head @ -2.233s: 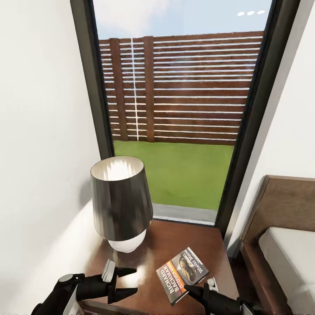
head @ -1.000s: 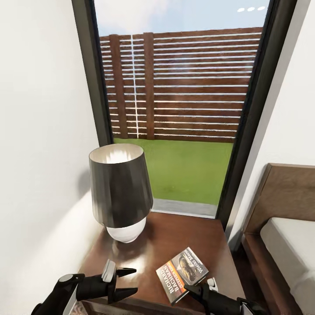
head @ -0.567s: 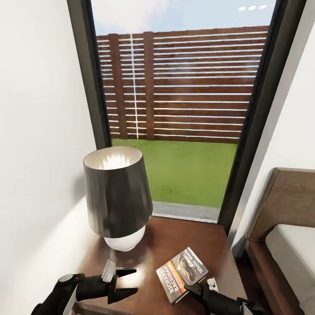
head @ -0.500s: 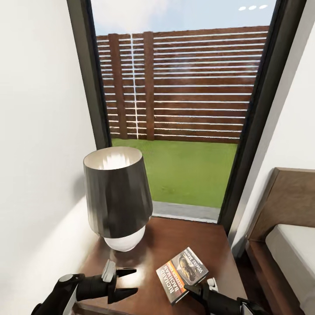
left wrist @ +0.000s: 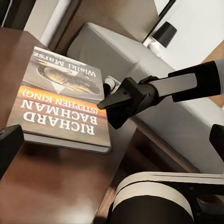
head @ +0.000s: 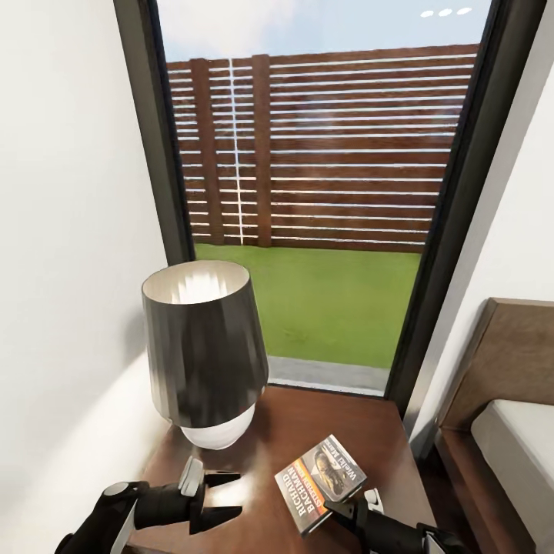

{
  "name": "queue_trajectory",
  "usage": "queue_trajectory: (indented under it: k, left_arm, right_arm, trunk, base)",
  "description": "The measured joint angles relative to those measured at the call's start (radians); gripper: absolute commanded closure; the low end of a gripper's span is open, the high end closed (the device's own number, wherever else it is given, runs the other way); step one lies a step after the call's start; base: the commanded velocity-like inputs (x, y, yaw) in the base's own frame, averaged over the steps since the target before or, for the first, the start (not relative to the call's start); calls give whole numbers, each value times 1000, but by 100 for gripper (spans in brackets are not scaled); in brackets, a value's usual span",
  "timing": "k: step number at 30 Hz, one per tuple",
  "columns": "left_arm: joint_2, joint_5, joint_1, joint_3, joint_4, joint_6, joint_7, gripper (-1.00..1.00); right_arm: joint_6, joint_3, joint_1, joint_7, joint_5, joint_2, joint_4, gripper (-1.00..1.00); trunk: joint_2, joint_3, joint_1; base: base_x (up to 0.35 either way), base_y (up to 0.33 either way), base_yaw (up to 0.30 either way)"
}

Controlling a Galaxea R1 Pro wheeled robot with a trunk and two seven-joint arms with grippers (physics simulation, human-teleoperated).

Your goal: In the bedroom, move the book from the bed onto either nightstand, and place the two sandals side by side next to the bed.

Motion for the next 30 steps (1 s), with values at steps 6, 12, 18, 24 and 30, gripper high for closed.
queue_trajectory:
  k: [6,12,18,24,30]
  left_arm:
    - [0,0,0,0,0,0,0,-100]
    - [0,0,0,0,0,0,0,-100]
    - [0,0,0,0,0,0,0,-100]
    - [0,0,0,0,0,0,0,-100]
    - [0,0,0,0,0,0,0,-100]
  right_arm:
    - [0,0,0,0,0,0,0,100]
    - [0,1,0,0,0,0,0,100]
    - [0,0,0,0,0,0,0,100]
    - [-1,1,0,0,0,0,0,100]
    - [2,-4,0,8,-6,0,-1,100]
  trunk:
    - [0,0,0]
    - [-28,-13,15]
    - [-28,-13,15]
    - [-56,-25,31]
    - [-70,-31,38]
  base:
    - [0,0,0]
    - [0,0,0]
    - [0,0,0]
    - [0,0,0]
    - [0,0,0]
